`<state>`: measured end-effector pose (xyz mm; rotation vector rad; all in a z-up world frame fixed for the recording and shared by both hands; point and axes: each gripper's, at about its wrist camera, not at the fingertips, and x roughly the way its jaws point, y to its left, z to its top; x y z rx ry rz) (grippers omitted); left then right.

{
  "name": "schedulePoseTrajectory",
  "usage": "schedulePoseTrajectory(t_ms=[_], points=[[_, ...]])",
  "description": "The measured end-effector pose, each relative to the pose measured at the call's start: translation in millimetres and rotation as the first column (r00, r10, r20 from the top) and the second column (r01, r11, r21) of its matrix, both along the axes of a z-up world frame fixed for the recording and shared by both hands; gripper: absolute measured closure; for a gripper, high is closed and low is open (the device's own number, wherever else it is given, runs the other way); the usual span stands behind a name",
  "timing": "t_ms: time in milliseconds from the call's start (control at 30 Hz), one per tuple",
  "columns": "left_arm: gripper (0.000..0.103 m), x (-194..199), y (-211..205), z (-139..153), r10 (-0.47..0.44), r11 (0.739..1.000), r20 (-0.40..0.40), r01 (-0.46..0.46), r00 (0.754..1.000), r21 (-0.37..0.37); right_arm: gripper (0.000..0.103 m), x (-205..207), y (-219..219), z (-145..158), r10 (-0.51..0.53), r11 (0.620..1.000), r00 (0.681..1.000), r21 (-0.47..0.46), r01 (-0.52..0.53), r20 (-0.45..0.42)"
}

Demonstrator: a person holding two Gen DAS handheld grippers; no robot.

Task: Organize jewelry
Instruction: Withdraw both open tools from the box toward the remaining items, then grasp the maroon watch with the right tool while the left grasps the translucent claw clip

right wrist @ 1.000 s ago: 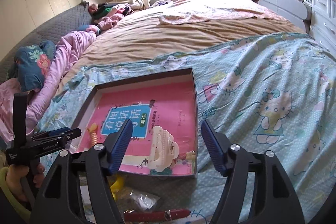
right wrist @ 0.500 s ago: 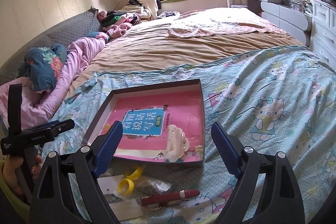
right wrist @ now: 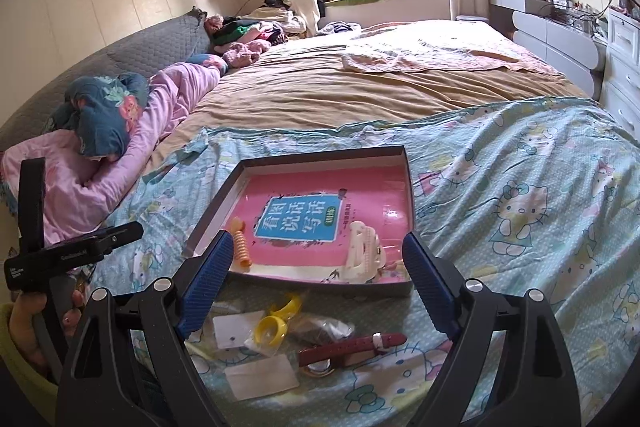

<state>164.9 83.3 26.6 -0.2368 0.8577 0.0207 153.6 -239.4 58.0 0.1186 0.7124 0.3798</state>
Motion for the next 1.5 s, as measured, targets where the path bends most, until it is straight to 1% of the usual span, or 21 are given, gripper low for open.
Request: schedulePoseTrajectory(t_ms=[267, 367, 500, 867, 1267, 1500], points=[[0.014, -18.7, 4.5, -8.0, 0.013, 1.000, -0.005, -0.013, 1.000, 0.026, 0.018, -12.4, 8.7, -4.6, 0.027, 1.000, 0.999, -0.009, -0.027, -0.019], [0.014, -23.4, 4.0, -11.6, 0.014, 0.999, -0.008, -0.013, 1.000, 0.041, 0.018, -17.0, 10.2, -8.2, 0.040, 0.999, 0.998, -0.013, -0.041, -0.038], [0.014, -29.3, 2.5, -15.6, 0.008, 0.998, -0.010, -0.007, 1.000, 0.059, 0.018, -21.9, 5.9, -12.7, 0.034, 0.999, 0.998, -0.020, -0.035, -0.057], [0.014, -41.9, -7.0, -34.5, -0.017, 0.996, -0.042, 0.020, 0.999, 0.083, 0.018, -36.4, 4.7, -39.8, 0.039, 0.998, 0.989, -0.035, -0.044, -0.145], [0.014, -45.2, -15.7, -58.3, -0.035, 0.994, -0.093, 0.044, 0.995, 0.098, 0.018, -39.3, 8.2, -65.3, 0.040, 0.998, 0.978, -0.036, -0.048, -0.205], [0.015, -40.4, -13.2, -74.8, -0.027, 0.994, -0.123, 0.040, 0.992, 0.105, 0.018, -34.6, 8.3, -75.6, 0.036, 0.999, 0.972, -0.030, -0.044, -0.231]])
